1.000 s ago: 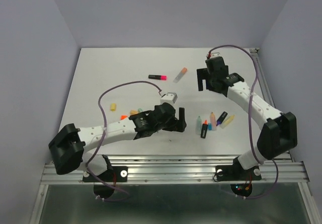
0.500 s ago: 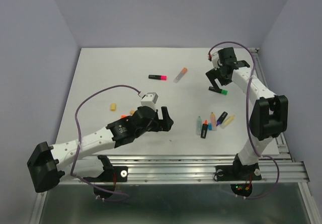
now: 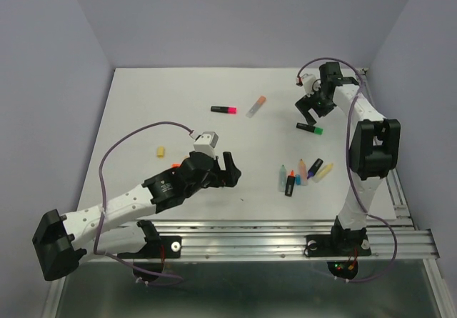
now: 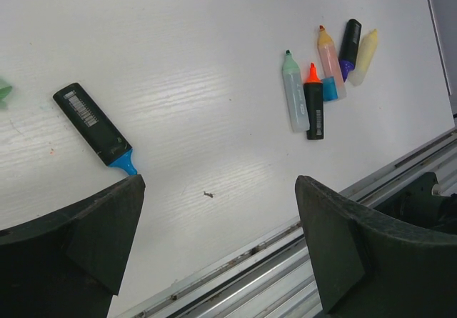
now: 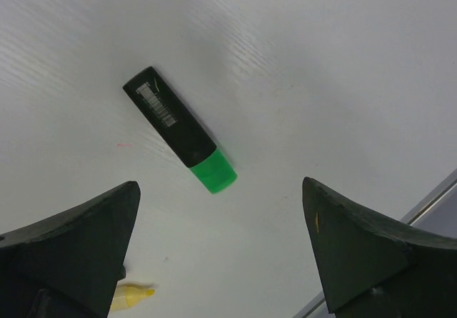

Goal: Open the pen caps

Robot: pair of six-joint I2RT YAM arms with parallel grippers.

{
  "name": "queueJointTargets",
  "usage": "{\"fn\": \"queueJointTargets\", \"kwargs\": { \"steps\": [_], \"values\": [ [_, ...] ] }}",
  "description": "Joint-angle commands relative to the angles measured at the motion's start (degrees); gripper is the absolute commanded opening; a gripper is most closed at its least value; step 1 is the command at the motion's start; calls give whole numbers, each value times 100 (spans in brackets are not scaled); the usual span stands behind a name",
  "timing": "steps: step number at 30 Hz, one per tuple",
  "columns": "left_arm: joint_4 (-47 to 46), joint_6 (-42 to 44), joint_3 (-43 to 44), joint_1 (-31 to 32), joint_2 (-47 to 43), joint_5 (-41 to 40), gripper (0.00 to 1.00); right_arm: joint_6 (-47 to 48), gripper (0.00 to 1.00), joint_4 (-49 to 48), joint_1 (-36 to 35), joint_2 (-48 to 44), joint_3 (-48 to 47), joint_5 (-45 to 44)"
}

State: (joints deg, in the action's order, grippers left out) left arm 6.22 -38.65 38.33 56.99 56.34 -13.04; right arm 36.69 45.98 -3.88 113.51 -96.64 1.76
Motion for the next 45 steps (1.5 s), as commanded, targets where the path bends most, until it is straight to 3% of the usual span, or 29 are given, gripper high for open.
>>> {"fn": "queueJointTargets", "kwargs": {
  "steps": [1,20,33,40,45],
  "values": [
    [-7,217,-132,-57,-246,-120,99,251,100,289,221,153,-347,527],
    [169,262,-62,-145,-246,-261,99,-30,99,254,265,637,92,1072],
    [239,332,96,-153,-44,-384,99,-635,94,-403,256,110,1349,1520],
    [213,332,122,-180,-70,-375,99,-1198,89,-545,133,-49,1657,1310],
    [274,271,210,-171,-114,-366,99,-1690,85,-932,-51,21,1816,431]
  ]
}}
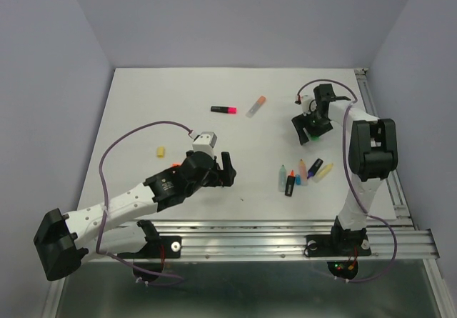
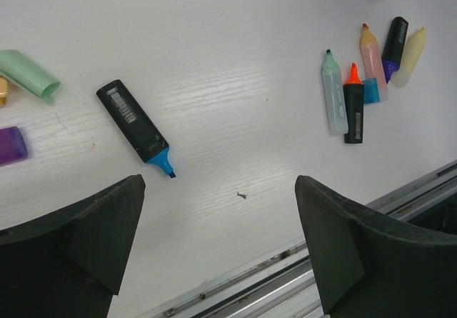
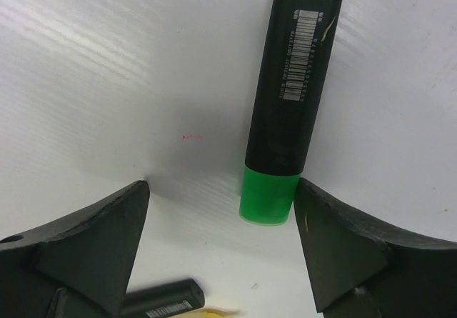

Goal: Open the pen caps

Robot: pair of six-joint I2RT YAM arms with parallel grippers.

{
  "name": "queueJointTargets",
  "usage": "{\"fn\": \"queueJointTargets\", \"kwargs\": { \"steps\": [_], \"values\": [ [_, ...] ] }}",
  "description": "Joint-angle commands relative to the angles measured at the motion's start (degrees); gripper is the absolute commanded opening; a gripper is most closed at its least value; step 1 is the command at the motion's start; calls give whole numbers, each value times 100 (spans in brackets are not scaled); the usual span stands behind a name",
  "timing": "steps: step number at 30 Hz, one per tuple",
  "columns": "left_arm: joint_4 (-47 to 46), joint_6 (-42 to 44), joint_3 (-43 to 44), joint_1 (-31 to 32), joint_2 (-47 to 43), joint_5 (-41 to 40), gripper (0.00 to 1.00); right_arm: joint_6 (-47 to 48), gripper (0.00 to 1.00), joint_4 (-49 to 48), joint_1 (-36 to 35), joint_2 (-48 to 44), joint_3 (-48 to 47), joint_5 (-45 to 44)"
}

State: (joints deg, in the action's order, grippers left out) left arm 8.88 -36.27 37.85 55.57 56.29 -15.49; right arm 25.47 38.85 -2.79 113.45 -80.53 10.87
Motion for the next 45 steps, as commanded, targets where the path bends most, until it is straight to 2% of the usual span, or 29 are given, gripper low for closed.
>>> {"fn": "queueJointTargets", "kwargs": {
  "steps": [1,3,6,9,14,15,18,21,25,28,31,32,34,37,38,41,45],
  "values": [
    [17,24,276,-38,-145,-130,99,-657,83,-237,-161,89,187,-585],
    [52,15,259,-29,-171,-156,99,-947,77,-352,-169,133,187,-902],
    [105,-3,250,-29,-241,-192,99,-1264,54,-492,-161,99,327,-947],
    [122,-29,241,-38,-320,-200,99,-1526,49,-571,-169,46,520,-824],
    [131,-73,232,-29,-391,-209,99,-1958,30,-931,-178,-243,1029,-719],
    [140,-73,232,-29,-391,-209,99,-1932,29,-1010,-204,-288,1118,-692],
    [157,-73,250,-38,-426,-183,99,-1791,32,-1222,-214,-306,1215,-437],
    [166,-117,258,-29,-470,-191,99,-1932,44,-1178,-222,-79,1093,-735],
    [201,-178,241,-29,-523,-200,99,-2081,47,-1011,-222,46,890,-912],
    [210,-196,241,-29,-540,-200,99,-2213,56,-1098,-257,-147,925,-798],
    [210,-187,258,-29,-549,-200,99,-2214,59,-1327,-266,-639,1004,-587],
    [210,-179,267,-38,-540,-200,99,-2231,65,-1362,-266,-849,978,-621],
    [210,-187,267,-29,-523,-209,99,-2345,66,-1354,-275,-973,794,-718],
    [184,-196,267,-29,-497,-227,99,-2539,72,-1433,-266,-1097,557,-1052],
    [175,-187,267,-29,-488,-218,99,-2800,77,-1485,-266,-1097,513,-1583],
    [149,-170,267,-29,-470,-227,99,-3100,79,-1442,-257,-782,101,-2340],
    [149,-126,320,-29,-444,-236,99,-3452,79,-880,-258,-26,-647,-3054]
  ]
}}
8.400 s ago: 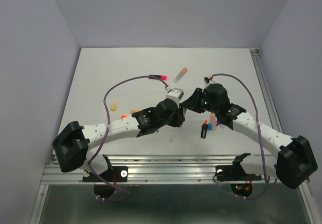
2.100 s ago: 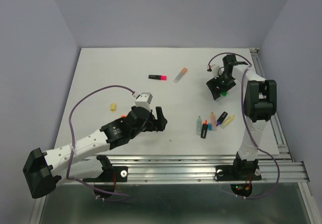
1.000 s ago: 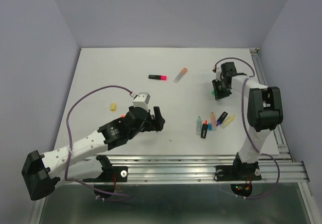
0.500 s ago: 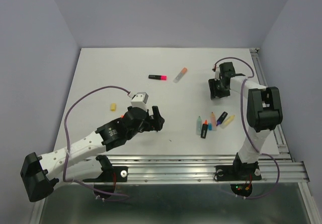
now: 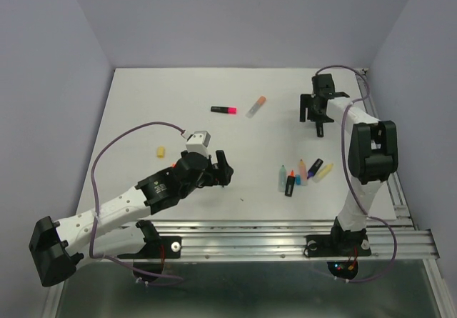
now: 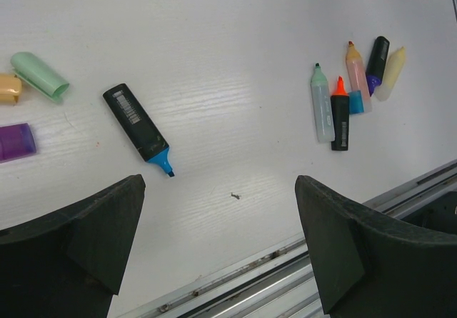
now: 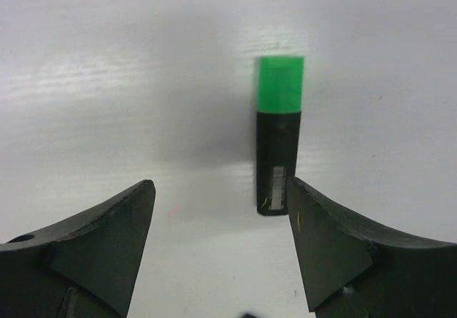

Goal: Open the pen caps

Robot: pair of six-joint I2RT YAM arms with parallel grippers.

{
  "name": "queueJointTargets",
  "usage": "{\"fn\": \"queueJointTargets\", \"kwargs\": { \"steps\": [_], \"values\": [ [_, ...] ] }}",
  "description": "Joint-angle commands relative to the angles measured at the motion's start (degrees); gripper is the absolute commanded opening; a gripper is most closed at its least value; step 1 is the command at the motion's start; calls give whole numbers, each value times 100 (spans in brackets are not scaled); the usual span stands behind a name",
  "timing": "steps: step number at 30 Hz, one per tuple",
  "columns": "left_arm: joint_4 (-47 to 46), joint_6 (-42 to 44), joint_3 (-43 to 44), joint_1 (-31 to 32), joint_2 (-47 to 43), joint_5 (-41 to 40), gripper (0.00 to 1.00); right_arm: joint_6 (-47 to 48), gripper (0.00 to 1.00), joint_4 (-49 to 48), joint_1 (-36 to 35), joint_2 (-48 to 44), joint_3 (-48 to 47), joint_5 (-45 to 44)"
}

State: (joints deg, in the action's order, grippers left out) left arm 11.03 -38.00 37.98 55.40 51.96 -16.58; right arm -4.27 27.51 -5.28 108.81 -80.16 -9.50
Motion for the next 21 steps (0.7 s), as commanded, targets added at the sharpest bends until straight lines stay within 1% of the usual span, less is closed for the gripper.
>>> {"fn": "queueJointTargets", "kwargs": {
  "steps": [1,5,6,8,12,18,21],
  "values": [
    [-66,56,316,-20,-20,-135,99,-530,79,273,0,665,-807,-1106],
    [-57,64,324,-11,-28,-153,99,-531,79,264,44,1096,-1343,-1160],
    [-65,64,324,-11,-29,-161,99,-539,79,290,71,1176,-1597,-1134],
    [-57,56,324,-11,-11,-205,99,-548,79,500,167,1387,-1861,-1090],
    [-57,56,342,-20,33,-232,99,-496,79,361,220,1467,-1846,-870],
    [-30,56,404,-11,138,-276,99,-680,77,352,299,1608,-1688,-738],
    [-22,38,421,-20,174,-258,99,-724,75,142,317,1529,-1529,-651]
  ]
}}
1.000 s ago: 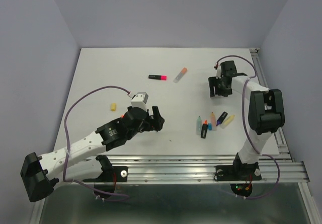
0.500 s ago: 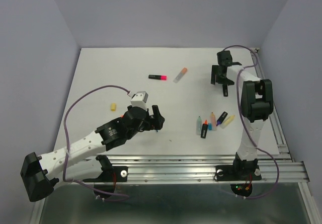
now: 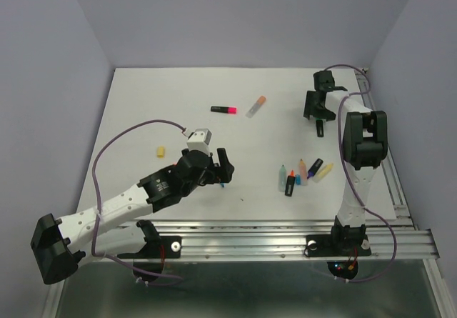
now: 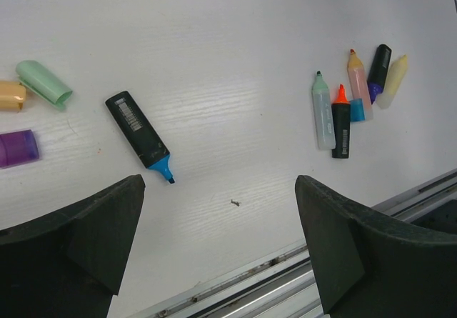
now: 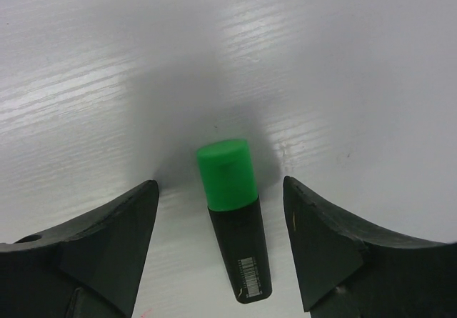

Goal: Open the pen caps

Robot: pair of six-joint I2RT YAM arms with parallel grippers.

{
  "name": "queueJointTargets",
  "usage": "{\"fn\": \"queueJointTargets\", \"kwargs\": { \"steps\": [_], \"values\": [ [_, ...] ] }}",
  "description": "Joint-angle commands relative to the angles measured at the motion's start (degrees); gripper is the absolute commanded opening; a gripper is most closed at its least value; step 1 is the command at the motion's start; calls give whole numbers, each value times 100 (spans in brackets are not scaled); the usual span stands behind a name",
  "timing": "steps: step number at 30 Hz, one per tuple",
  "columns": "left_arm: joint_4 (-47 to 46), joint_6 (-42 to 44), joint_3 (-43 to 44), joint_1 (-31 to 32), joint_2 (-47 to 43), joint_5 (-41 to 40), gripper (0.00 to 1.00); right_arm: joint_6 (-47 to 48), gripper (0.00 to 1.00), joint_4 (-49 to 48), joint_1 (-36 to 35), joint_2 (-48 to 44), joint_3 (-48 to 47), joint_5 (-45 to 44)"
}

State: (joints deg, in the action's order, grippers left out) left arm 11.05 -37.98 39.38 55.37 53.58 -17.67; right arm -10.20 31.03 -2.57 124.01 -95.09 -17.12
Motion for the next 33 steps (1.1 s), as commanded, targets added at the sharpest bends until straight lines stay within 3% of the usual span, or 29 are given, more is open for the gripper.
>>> {"fn": "queueJointTargets", "kwargs": {
  "steps": [1,9,16,33],
  "values": [
    [-24,27,281,-9,12,-140,99,-140,75,-254,72,-8,-1,122],
    [-6,-26,299,-9,-6,-105,99,-369,57,26,116,281,-133,516],
    [73,-87,255,-9,-164,-131,99,-387,54,-264,116,291,96,833],
    [126,-87,281,-18,-199,-202,99,-624,33,-676,125,229,517,175]
  ]
}}
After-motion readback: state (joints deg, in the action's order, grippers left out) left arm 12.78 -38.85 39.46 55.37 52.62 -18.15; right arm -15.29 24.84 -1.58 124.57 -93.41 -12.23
